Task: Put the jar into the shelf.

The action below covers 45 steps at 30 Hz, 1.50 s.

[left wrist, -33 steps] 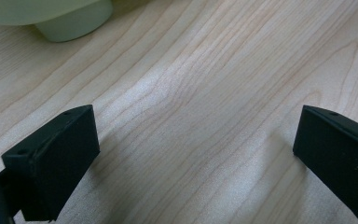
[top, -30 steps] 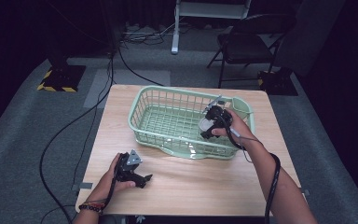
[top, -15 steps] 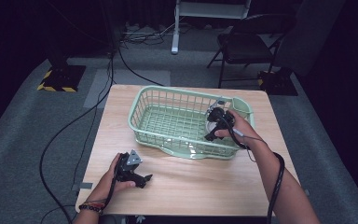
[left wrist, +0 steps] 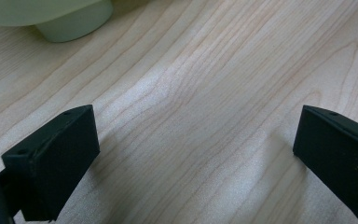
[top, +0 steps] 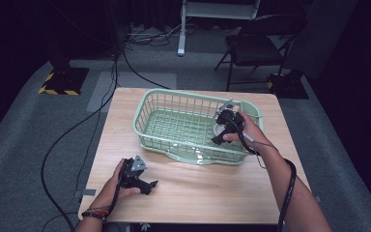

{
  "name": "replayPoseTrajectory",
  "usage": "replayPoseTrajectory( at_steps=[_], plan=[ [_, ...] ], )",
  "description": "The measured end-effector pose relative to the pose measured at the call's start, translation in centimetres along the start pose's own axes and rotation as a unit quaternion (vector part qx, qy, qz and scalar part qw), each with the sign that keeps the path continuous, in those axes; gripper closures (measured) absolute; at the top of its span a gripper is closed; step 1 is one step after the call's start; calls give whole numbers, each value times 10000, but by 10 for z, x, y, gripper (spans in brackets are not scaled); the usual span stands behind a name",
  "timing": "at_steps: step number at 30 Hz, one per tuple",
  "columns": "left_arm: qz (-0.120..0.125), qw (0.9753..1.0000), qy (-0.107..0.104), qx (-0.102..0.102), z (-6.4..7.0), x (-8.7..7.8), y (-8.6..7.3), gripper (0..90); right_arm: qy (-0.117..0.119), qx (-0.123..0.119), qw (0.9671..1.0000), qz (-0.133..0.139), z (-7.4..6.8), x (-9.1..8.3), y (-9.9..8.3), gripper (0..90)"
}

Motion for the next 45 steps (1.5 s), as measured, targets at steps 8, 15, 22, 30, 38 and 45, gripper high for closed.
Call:
replayPoseTrajectory(
  at_steps=[8, 15, 22, 30, 38, 45],
  plan=[
    [0, 10000, 0, 2, 0, 0, 0, 0, -202, -17, 9991, 371, 0, -18, 5, 47],
    [0, 10000, 0, 1, 0, 0, 0, 0, -422, -19, 9976, 556, 3, -30, 4, 46],
    [0, 10000, -1, 1, 0, 0, 0, 0, -499, -6, 9964, 689, 4, -42, -1, 46],
    [0, 10000, -1, 1, 0, 0, 0, 0, -648, -44, 9938, 898, 2, -61, -8, 46],
    [0, 10000, -1, 0, 0, 0, 0, 0, -838, -131, 9913, 1007, -1, -78, -25, 46],
    [0, 10000, -1, -1, 0, 0, 0, 0, -946, -119, 9882, 1197, -3, -93, -41, 46]
  ],
)
Point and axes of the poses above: each handheld gripper's, and its own axes: x roughly forward along the jaws, y roughly out of its top, z roughly to its right, the point moved 9 cm from there along x, roughly forward along the jaws, and after that the axes turned 1 degree about -x, right-handed, at the moved point
